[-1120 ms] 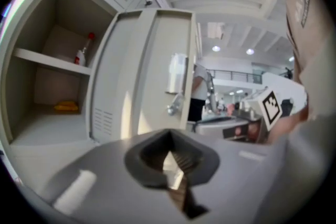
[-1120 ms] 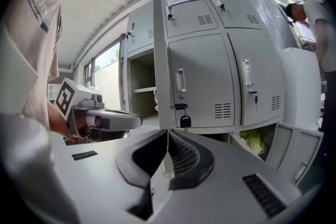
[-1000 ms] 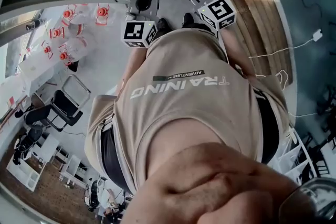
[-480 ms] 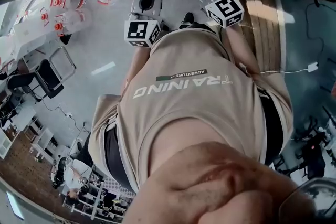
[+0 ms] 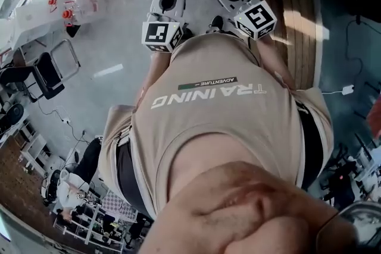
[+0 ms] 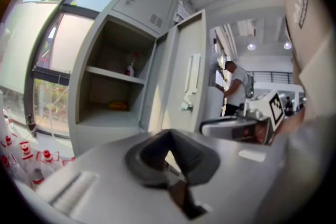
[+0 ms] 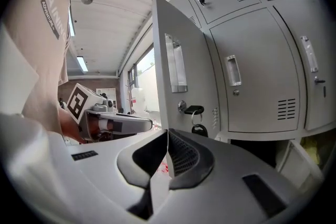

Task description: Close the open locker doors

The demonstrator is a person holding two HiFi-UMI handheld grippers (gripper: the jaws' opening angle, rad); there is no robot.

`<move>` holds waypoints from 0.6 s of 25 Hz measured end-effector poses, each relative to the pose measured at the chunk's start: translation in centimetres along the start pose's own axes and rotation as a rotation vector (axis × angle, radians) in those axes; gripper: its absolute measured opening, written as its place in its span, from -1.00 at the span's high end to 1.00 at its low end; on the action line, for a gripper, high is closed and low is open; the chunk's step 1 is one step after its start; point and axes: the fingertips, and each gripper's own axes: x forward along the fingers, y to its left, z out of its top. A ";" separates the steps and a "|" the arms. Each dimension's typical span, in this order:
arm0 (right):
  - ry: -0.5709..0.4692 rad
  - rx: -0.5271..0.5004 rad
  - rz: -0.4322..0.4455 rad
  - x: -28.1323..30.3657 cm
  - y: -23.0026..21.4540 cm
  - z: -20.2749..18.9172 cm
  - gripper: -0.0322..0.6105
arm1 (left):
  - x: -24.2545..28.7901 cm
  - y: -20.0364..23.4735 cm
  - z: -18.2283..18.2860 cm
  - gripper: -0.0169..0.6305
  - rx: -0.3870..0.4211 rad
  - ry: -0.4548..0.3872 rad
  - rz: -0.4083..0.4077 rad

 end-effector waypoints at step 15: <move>0.040 -0.010 0.029 10.8 6.0 1.1 0.85 | -5.5 11.0 0.7 0.95 0.004 -0.020 0.027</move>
